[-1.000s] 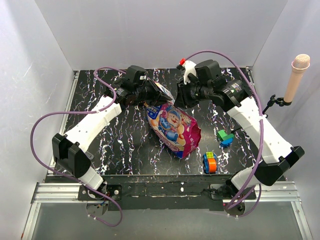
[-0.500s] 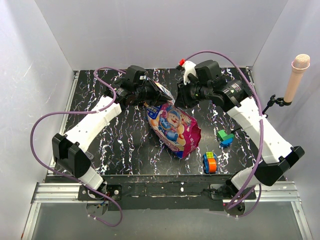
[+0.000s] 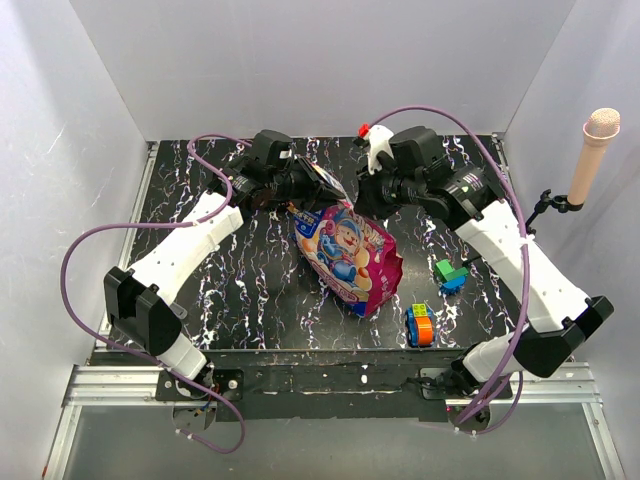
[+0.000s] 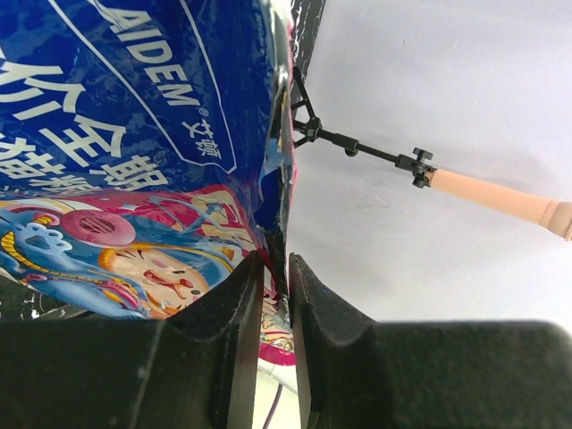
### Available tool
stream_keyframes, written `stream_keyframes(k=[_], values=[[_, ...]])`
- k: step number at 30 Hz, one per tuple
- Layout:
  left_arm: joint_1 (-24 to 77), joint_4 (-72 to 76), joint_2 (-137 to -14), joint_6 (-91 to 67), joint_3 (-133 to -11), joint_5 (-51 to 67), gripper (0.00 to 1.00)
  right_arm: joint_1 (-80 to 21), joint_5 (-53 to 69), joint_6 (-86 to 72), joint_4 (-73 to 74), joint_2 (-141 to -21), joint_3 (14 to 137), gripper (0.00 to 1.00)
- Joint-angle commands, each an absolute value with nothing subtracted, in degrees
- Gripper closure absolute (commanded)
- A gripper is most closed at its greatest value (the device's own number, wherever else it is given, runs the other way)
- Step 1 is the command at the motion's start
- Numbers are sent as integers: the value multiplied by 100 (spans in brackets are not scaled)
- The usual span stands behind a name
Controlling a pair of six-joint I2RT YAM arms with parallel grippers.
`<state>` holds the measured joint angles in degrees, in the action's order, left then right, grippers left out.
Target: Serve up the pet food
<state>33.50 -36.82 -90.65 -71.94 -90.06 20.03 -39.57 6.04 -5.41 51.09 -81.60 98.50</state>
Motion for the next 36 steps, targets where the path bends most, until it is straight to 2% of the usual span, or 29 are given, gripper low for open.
stream_keyframes(k=[1,12,26,28,30,33,36], values=[[3366,-3665,-8877,-7181,-9202,2092,83,-3946,-184,-290,5159,-7945,9739,81],[3366,-3612,-8895,-7207,-9229,2109,84,-3938,-633,-123,5142,-7577,9449,79],[3366,-3612,-8912,-7242,-9229,2127,83,-3946,-326,-18,4992,-7040,8807,75],[3366,-3595,-8930,-7242,-9237,2179,78,-3946,-308,-18,5053,-7084,8911,74],[3366,-3612,-8921,-7207,-9237,2232,65,-3946,-316,-140,5167,-7224,9192,73],[3384,-3673,-8877,-7163,-9211,2180,51,-3938,-299,-517,5422,-7531,9570,70],[3489,-3604,-8868,-7277,-9071,2074,47,-3938,-290,-852,5449,-7585,9537,67]])
